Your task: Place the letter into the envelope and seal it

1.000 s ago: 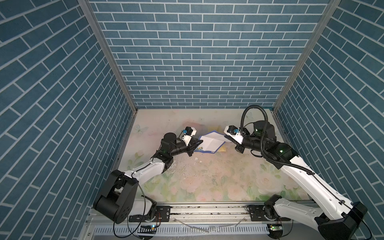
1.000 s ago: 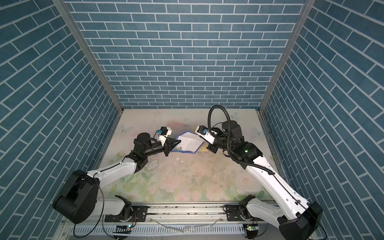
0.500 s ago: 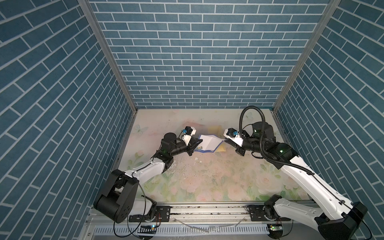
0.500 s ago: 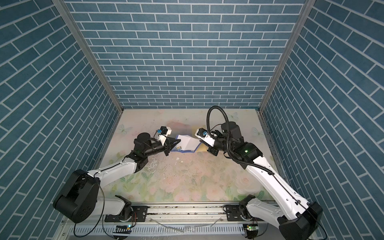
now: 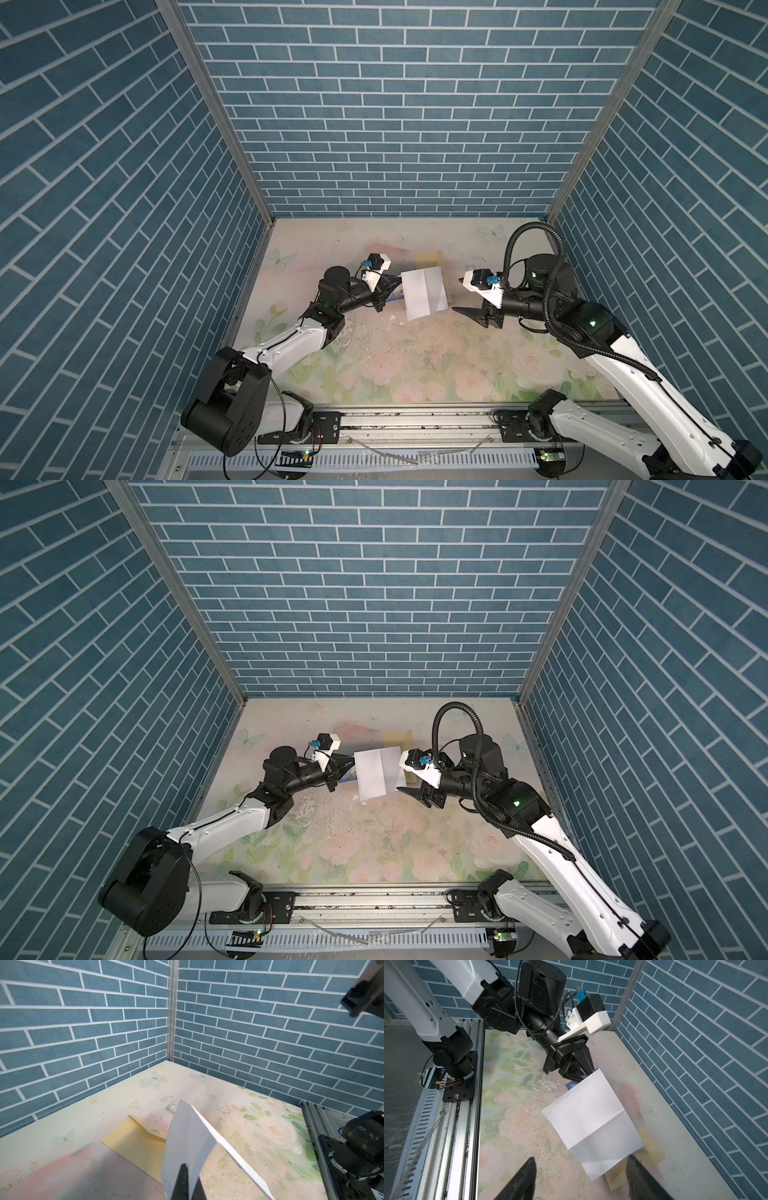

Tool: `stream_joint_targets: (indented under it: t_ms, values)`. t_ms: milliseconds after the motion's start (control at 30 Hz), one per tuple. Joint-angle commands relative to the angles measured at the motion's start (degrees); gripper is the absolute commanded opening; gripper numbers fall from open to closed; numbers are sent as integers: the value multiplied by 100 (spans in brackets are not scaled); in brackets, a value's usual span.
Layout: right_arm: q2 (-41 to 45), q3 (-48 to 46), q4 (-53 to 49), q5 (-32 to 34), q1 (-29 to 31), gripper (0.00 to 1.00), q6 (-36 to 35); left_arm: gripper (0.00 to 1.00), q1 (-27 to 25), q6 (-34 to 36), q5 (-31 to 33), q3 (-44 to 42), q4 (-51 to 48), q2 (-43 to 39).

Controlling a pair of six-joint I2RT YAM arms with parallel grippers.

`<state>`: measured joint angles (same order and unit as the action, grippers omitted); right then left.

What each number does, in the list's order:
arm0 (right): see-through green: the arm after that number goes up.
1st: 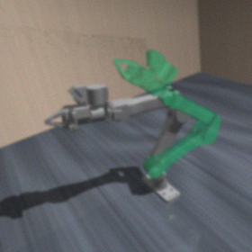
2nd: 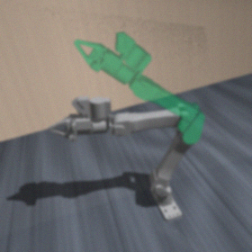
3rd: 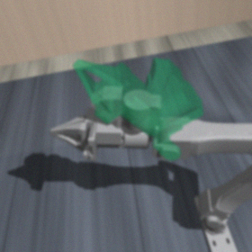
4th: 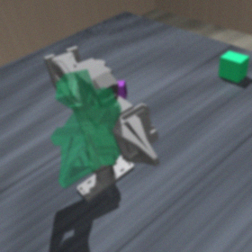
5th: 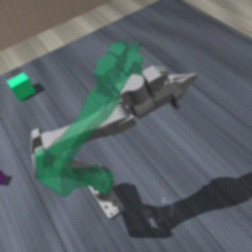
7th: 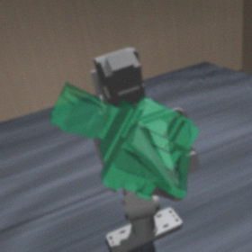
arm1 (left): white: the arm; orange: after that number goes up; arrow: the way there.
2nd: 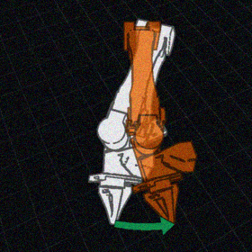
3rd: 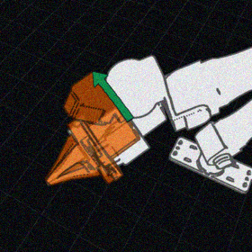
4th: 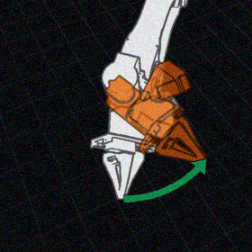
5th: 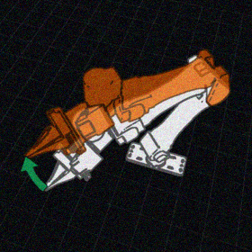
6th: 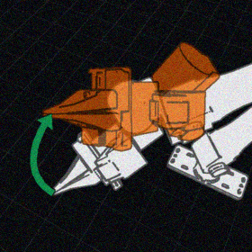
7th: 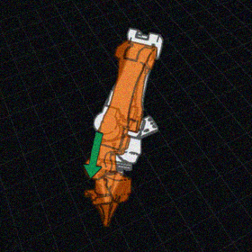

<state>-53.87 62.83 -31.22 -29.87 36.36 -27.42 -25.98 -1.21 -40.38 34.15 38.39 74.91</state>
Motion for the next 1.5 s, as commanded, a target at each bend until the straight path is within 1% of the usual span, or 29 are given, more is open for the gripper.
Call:
stream_joint_targets:
  t_ms: [0,200,400,533,767,967,1267,1367,1467]
  values:
    - [-377,89,103,-138,20,72,60,0,-37,227,-429,-160,324,-148]
    - [-1121,665,-40,-312,20,77,-156,0,-127,393,-950,-369,740,-181]
    - [-1776,1195,-359,-738,20,79,-445,0,-215,403,-1198,-359,813,-180]
    - [-2083,1410,-598,-1127,28,76,-575,0,-240,385,-1232,-348,793,-194]
    - [-2484,1610,-760,-1448,55,70,-669,0,-276,376,-1311,-318,738,-240]
    - [-2867,1823,-967,-1535,125,59,-728,0,-307,343,-1352,-300,722,-240]
    - [-3097,1842,-1024,-1638,198,33,-787,0,-317,323,-1393,-287,715,-252]
    - [-3138,1854,-1060,-1619,196,28,-831,0,-317,316,-1411,-290,707,-241]
    - [-3147,1856,-1077,-1619,196,21,-887,0,-320,315,-1422,-286,691,-216]
